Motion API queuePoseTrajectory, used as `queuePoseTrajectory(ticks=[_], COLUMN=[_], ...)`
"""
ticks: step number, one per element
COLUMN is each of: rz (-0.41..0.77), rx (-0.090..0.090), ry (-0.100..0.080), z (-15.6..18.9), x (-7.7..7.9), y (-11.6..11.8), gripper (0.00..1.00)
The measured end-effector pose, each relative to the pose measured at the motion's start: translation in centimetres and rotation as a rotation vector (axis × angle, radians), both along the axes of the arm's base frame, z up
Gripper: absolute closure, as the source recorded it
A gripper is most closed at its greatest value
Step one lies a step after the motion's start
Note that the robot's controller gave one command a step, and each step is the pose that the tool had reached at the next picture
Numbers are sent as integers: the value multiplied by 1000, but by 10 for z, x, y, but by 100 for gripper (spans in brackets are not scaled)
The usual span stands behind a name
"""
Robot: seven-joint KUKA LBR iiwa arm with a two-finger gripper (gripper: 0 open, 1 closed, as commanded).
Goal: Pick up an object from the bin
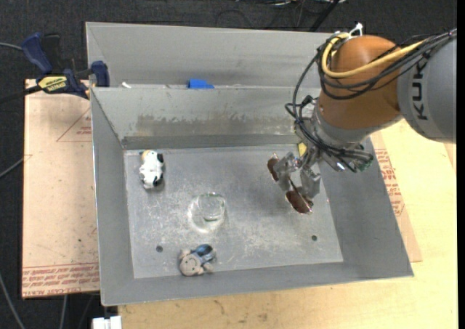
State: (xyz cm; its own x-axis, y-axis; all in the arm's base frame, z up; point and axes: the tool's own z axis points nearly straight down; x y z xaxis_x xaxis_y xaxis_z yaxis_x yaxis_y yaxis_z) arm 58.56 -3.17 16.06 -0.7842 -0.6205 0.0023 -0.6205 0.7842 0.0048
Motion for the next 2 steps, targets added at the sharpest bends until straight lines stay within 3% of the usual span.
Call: queuePoseTrajectory(ticks=[1,2], rz=[8,16], rx=[-3,2], ry=[-25,10], z=[-11,-14], x=[28,20], y=[-14,-18], gripper=[100,100])
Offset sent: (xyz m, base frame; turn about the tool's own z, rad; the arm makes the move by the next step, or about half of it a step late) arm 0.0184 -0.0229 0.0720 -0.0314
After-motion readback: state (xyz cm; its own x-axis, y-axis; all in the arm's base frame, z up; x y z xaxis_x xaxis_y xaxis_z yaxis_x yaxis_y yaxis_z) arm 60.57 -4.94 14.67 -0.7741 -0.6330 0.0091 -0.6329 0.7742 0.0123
